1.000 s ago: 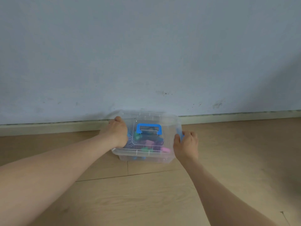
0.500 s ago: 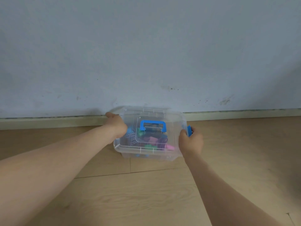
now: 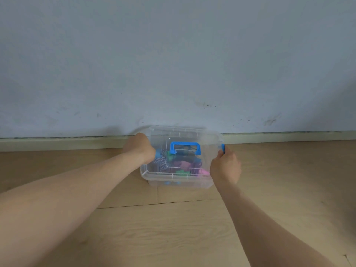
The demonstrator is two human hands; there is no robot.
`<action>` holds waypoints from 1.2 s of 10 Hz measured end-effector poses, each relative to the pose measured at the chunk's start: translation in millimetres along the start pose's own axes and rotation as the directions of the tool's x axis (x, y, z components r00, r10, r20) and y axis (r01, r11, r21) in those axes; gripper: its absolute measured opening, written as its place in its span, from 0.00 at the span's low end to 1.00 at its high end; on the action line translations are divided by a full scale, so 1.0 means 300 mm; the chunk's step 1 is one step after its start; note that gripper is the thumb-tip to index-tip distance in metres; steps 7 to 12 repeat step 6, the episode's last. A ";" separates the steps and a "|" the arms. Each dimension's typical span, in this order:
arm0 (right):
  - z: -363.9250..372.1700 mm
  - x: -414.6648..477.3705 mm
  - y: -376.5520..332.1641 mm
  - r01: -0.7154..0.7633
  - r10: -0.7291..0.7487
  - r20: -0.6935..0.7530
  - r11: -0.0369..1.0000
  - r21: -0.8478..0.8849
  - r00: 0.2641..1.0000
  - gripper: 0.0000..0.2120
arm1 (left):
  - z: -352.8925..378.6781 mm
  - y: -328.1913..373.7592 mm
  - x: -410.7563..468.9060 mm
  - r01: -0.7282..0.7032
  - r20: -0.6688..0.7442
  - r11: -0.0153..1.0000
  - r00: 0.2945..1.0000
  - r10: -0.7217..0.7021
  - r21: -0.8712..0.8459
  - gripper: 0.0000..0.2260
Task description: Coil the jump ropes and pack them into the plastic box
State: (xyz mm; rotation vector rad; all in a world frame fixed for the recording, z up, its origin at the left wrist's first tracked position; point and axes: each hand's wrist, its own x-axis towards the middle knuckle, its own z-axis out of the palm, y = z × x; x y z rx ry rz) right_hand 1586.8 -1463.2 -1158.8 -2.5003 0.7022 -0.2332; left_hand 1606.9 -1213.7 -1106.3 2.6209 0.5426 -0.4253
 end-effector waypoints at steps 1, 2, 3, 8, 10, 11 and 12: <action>-0.009 0.030 -0.040 0.080 -0.065 0.114 0.988 -0.134 0.991 0.20 | -0.004 -0.016 -0.001 -0.029 -0.019 1.000 0.999 0.029 0.011 0.08; 0.005 0.036 -0.064 0.131 -0.082 0.204 0.963 -0.235 0.976 0.27 | 0.001 -0.034 0.003 -0.056 -0.057 0.997 0.997 0.053 -0.048 0.09; 0.026 0.025 -0.096 0.146 -0.093 0.148 0.906 -0.397 0.985 0.31 | -0.001 -0.057 0.013 -0.079 -0.053 0.991 0.996 0.073 -0.109 0.11; -0.066 -0.144 -0.469 0.336 -0.498 0.171 0.764 0.550 0.850 0.12 | -0.098 0.003 0.009 -0.289 -0.157 0.844 0.957 0.243 -0.453 0.15; -0.066 -0.144 -0.469 0.336 -0.498 0.171 0.764 0.550 0.850 0.12 | -0.098 0.003 0.009 -0.289 -0.157 0.844 0.957 0.243 -0.453 0.15; -0.066 -0.144 -0.469 0.336 -0.498 0.171 0.764 0.550 0.850 0.12 | -0.098 0.003 0.009 -0.289 -0.157 0.844 0.957 0.243 -0.453 0.15; -0.066 -0.144 -0.469 0.336 -0.498 0.171 0.764 0.550 0.850 0.12 | -0.098 0.003 0.009 -0.289 -0.157 0.844 0.957 0.243 -0.453 0.15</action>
